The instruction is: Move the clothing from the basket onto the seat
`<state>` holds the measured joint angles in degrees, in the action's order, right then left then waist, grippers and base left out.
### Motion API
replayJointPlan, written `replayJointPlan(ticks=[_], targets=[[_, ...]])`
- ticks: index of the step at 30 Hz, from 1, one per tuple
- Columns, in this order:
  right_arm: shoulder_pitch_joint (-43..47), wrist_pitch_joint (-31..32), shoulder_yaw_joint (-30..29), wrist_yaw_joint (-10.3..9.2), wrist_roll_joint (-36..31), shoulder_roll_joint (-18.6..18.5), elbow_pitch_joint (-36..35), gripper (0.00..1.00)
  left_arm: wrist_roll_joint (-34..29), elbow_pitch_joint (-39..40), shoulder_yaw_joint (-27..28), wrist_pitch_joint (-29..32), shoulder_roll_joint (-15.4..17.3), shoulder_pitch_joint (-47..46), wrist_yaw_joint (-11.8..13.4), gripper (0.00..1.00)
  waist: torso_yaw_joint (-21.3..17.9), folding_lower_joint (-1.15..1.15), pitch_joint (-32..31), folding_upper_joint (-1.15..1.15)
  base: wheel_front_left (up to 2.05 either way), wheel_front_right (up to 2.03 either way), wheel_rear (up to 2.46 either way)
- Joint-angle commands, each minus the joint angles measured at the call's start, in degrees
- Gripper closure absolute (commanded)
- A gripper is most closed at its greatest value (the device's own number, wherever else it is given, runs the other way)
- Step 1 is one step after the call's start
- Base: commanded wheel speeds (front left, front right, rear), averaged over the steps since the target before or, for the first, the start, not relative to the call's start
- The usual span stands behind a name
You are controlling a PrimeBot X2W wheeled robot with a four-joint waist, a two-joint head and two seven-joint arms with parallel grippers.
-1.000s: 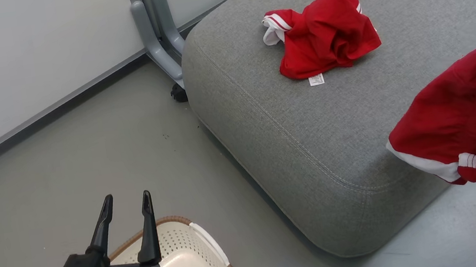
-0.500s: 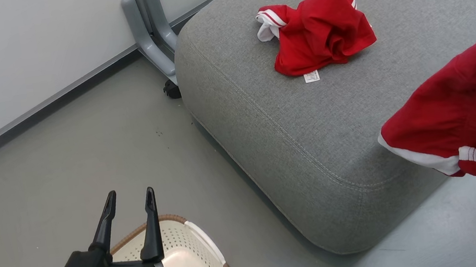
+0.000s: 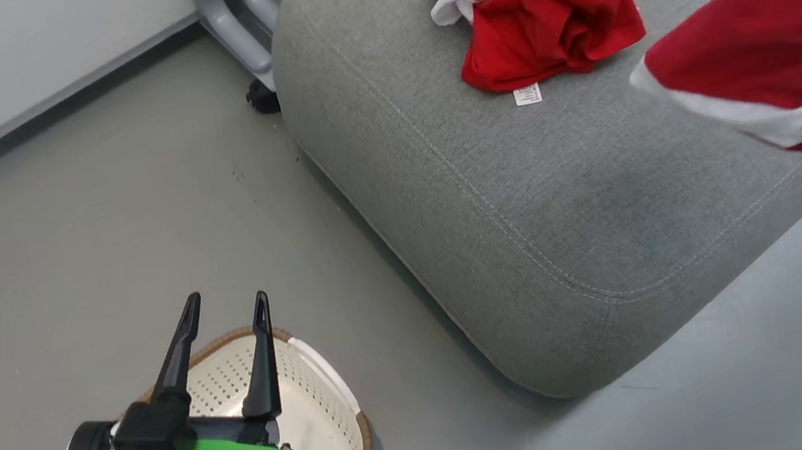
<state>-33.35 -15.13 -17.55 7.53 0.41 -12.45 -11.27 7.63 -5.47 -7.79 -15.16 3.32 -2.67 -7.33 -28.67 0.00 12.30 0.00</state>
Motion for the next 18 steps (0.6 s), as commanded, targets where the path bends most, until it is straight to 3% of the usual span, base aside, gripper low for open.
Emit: replayJointPlan(ticks=[1,12,18], targets=[[-2.6,0.0,-0.1,-0.08,0.2,-0.8,0.5,1.00,-0.1,0.6,-0.2,0.0,1.3,-1.4,-0.2,0.00,2.7,0.00,5.3,0.00,0.00,0.00,0.00],[-20.2,0.0,-3.1,-0.08,-0.3,-9.5,10.1,1.00,0.3,2.8,-4.5,0.0,6.5,-8.4,-0.2,0.00,8.4,0.00,17.3,0.00,0.00,0.00,0.00],[-26.1,0.0,-4.7,-0.09,-1.5,-11.3,15.6,1.00,0.5,3.8,-3.9,0.0,8.0,-10.9,-0.2,0.00,11.2,0.00,22.6,0.00,0.00,0.00,0.00]])
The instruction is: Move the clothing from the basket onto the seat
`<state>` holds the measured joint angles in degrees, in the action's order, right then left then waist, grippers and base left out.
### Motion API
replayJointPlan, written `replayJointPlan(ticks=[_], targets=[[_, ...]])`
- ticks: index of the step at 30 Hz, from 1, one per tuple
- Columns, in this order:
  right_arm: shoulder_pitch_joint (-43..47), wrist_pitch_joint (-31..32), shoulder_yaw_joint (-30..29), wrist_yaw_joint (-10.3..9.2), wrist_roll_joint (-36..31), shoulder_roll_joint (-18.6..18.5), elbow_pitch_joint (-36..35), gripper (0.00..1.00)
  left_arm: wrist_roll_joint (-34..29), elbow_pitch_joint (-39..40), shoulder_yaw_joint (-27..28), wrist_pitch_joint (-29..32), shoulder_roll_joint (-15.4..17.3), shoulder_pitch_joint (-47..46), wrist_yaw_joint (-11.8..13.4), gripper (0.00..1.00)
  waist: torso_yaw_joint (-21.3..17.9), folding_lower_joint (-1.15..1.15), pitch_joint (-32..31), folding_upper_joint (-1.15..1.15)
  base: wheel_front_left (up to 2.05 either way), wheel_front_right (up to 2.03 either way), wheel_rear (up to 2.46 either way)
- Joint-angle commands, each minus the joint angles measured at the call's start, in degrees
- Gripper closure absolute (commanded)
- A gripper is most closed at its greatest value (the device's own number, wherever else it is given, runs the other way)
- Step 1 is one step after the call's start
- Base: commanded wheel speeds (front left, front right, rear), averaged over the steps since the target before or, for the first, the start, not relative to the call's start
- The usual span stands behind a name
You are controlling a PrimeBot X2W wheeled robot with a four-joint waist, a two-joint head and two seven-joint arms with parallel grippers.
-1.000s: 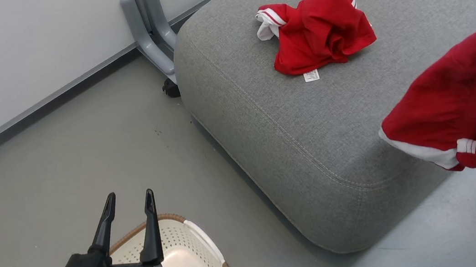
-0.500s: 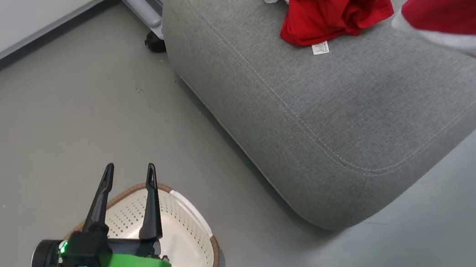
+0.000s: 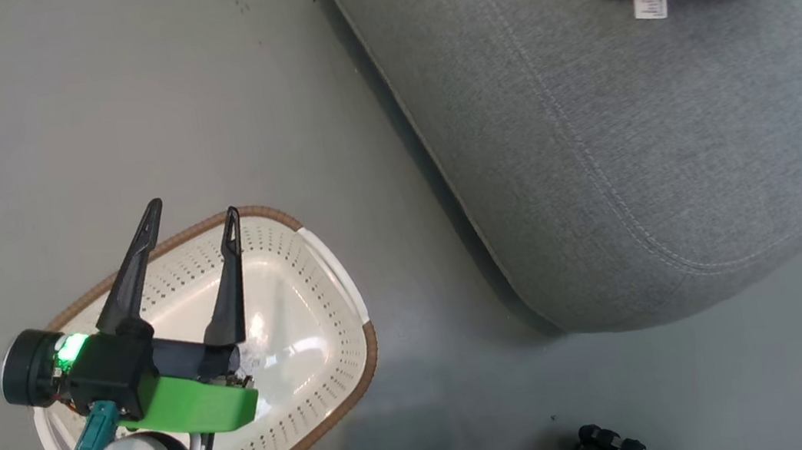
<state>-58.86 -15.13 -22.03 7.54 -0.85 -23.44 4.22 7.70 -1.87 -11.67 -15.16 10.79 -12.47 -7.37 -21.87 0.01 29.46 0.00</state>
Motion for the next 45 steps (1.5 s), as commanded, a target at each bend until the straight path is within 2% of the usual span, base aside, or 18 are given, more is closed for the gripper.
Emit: replayJointPlan(ticks=[1,7,14,22,31,32,33,45], targets=[[-1.3,0.0,-0.2,-0.09,-0.6,-0.4,1.3,1.00,0.4,0.3,-0.3,0.0,0.8,-1.3,-0.2,0.00,4.8,-0.01,6.1,0.00,0.00,0.00,0.00],[-3.4,0.0,-3.4,-0.09,-1.3,1.1,9.0,1.00,0.7,0.9,-1.0,0.0,2.2,-1.7,-0.2,0.00,6.5,-0.01,9.4,0.00,0.00,0.00,0.00],[1.0,0.0,-4.8,-0.10,-3.7,4.4,17.1,1.00,-0.2,0.6,-0.6,0.0,3.2,-0.8,-0.2,0.00,6.6,-0.01,11.1,0.00,0.00,0.00,0.00],[4.5,0.0,-2.0,-0.09,-4.6,6.4,31.7,1.00,-0.6,1.1,0.2,0.0,3.9,0.6,-0.2,0.00,5.5,-0.01,11.7,0.00,0.00,0.00,0.00],[3.8,0.0,2.0,-0.09,-3.3,5.9,41.7,1.00,-0.3,0.6,0.0,0.0,3.5,-0.4,-0.2,0.00,5.4,-0.01,11.4,0.00,0.00,0.00,0.00],[3.4,0.0,2.5,-0.10,-3.3,5.4,42.0,0.66,-0.1,0.5,0.2,0.0,3.3,-0.5,-0.2,0.00,5.5,-0.01,11.3,0.00,0.00,0.00,0.00],[3.2,0.0,2.7,-0.10,-3.3,5.0,42.2,0.00,-0.1,0.4,0.3,0.0,3.2,-0.6,-0.2,0.00,5.6,-0.01,11.2,0.00,0.00,0.00,0.00],[5.8,0.0,8.0,-0.10,-0.6,2.7,42.4,0.00,0.9,-1.9,0.5,0.0,0.0,0.7,-0.2,0.00,5.2,-0.01,4.3,0.00,0.00,0.00,0.00]])
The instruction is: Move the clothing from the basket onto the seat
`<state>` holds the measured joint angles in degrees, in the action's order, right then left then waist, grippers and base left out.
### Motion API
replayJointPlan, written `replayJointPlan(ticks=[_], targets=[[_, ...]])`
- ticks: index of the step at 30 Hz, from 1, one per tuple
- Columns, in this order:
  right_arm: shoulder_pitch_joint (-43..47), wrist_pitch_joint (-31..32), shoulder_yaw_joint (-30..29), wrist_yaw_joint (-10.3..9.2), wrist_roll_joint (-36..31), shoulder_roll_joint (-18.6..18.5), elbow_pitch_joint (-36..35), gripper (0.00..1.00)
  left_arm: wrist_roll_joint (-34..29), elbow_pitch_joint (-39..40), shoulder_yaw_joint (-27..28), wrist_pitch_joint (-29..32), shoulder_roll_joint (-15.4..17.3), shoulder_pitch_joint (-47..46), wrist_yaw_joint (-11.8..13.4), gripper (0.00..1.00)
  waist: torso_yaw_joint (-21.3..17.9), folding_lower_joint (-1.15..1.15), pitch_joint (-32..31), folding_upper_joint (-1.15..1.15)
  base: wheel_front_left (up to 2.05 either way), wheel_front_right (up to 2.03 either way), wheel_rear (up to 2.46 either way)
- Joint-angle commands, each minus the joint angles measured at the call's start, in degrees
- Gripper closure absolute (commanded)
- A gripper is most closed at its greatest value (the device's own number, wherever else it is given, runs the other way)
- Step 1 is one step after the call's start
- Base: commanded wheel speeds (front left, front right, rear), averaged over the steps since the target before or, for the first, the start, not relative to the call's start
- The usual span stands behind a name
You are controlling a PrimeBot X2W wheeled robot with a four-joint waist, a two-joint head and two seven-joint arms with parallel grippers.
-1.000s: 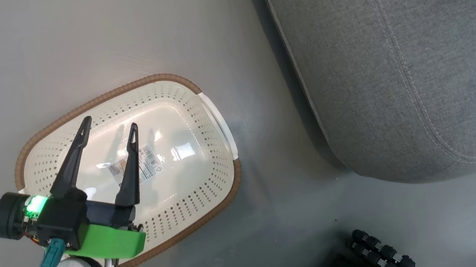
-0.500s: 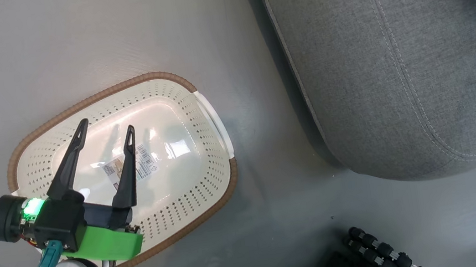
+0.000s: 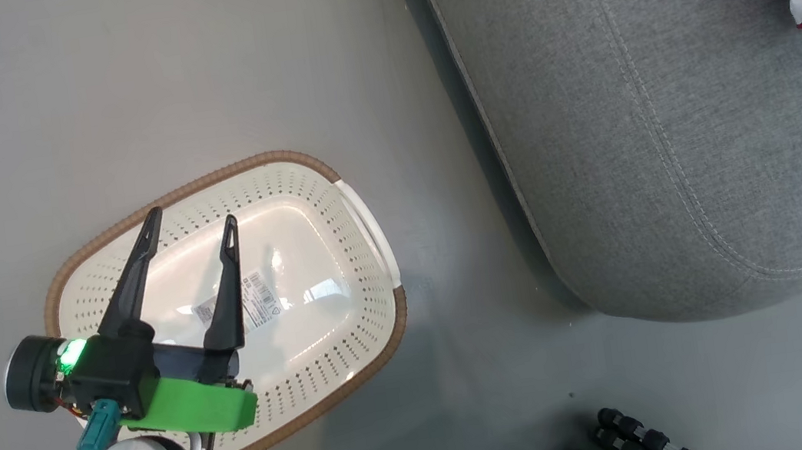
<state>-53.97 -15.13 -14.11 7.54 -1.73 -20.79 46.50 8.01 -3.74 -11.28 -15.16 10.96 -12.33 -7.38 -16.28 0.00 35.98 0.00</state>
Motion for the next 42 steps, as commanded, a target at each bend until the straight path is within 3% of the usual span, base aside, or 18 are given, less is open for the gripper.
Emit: replayJointPlan(ticks=[1,17,27,34,42], targets=[[1.4,0.0,1.0,-0.10,0.5,-0.3,0.4,0.00,0.7,-0.3,-0.2,0.0,-0.5,0.7,-0.2,0.00,-0.6,0.00,-3.1,0.00,0.00,0.00,0.00],[8.3,0.0,15.5,-0.10,7.3,-4.5,-1.6,0.00,1.0,-2.6,0.3,0.0,-6.2,5.2,-0.2,0.00,-4.0,0.00,-19.2,0.00,0.00,0.00,0.00],[15.2,0.0,19.5,-0.10,12.8,-6.1,-18.5,0.00,1.7,-1.2,3.5,0.0,-7.9,10.4,-0.2,0.00,-1.5,0.00,-29.7,0.00,0.00,0.00,0.00],[23.7,0.0,16.8,-0.09,14.2,-2.6,-33.5,0.00,4.4,0.3,4.9,0.0,-8.0,13.6,-0.1,0.00,3.4,0.00,-33.9,0.00,0.00,0.00,0.00],[35.9,0.0,16.0,-0.10,15.3,4.1,-41.3,0.00,5.4,0.2,5.9,0.0,-8.0,15.8,0.7,0.00,11.0,0.00,-36.9,0.00,0.00,0.00,0.00]])
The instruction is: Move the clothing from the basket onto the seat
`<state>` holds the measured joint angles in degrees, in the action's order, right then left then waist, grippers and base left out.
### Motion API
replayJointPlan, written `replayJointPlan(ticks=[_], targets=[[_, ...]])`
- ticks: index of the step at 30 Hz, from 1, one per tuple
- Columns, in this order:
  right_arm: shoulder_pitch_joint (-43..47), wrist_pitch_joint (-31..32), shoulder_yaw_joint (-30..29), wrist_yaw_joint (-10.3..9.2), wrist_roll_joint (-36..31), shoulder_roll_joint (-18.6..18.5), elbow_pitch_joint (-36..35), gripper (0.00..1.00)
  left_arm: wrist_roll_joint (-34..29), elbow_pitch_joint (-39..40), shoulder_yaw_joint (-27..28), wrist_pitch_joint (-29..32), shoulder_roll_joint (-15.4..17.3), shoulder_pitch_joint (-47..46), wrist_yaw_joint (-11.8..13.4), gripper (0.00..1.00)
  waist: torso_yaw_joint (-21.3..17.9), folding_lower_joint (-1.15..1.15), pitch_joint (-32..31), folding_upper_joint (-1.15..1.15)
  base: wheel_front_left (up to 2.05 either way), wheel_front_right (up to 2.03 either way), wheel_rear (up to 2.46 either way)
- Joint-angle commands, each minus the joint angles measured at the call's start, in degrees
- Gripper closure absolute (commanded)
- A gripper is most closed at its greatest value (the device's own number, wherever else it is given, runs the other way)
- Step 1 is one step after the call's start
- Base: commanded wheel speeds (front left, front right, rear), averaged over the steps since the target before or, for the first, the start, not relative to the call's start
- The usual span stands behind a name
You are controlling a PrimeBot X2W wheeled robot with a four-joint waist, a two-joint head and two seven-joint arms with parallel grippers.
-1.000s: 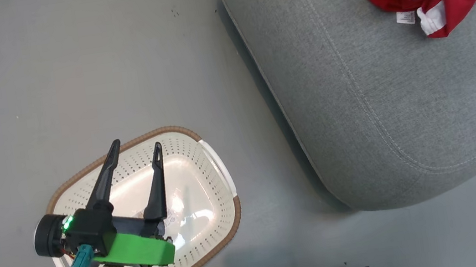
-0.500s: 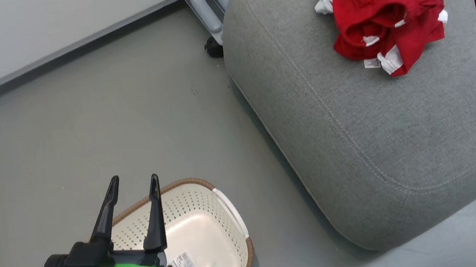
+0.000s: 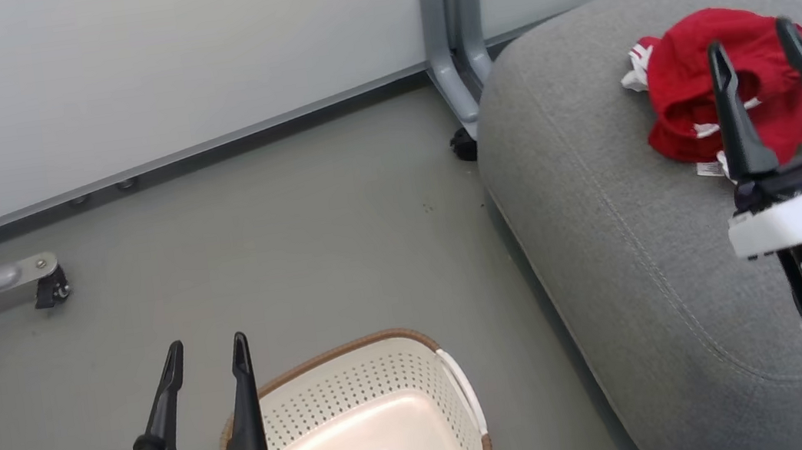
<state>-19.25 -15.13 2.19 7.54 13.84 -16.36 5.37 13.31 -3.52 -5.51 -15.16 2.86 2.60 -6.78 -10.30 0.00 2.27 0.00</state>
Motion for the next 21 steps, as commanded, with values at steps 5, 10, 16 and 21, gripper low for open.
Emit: replayJointPlan(ticks=[5,10,16,21], targets=[[9.0,0.0,-0.8,-0.10,-2.0,3.5,-1.1,0.00,0.5,-0.7,0.3,0.0,0.1,2.1,0.4,0.00,9.6,0.00,-4.7,0.00,0.00,0.00,0.00],[14.5,0.0,-1.5,-0.10,-2.9,7.6,-0.3,0.00,0.5,-0.9,0.3,0.0,0.1,3.2,0.2,0.00,11.7,0.00,-5.2,0.00,0.00,0.00,0.00],[17.7,0.0,-1.0,-0.10,-4.5,10.0,1.3,0.00,1.5,-1.7,1.0,0.0,0.1,3.9,0.7,0.00,12.2,0.00,-5.6,0.00,0.00,0.00,0.00],[19.1,0.0,0.7,-0.10,-6.5,10.8,2.4,0.00,0.6,-2.2,1.0,0.0,0.1,4.4,0.8,0.00,12.5,0.00,-5.8,0.00,0.00,0.00,0.00]])
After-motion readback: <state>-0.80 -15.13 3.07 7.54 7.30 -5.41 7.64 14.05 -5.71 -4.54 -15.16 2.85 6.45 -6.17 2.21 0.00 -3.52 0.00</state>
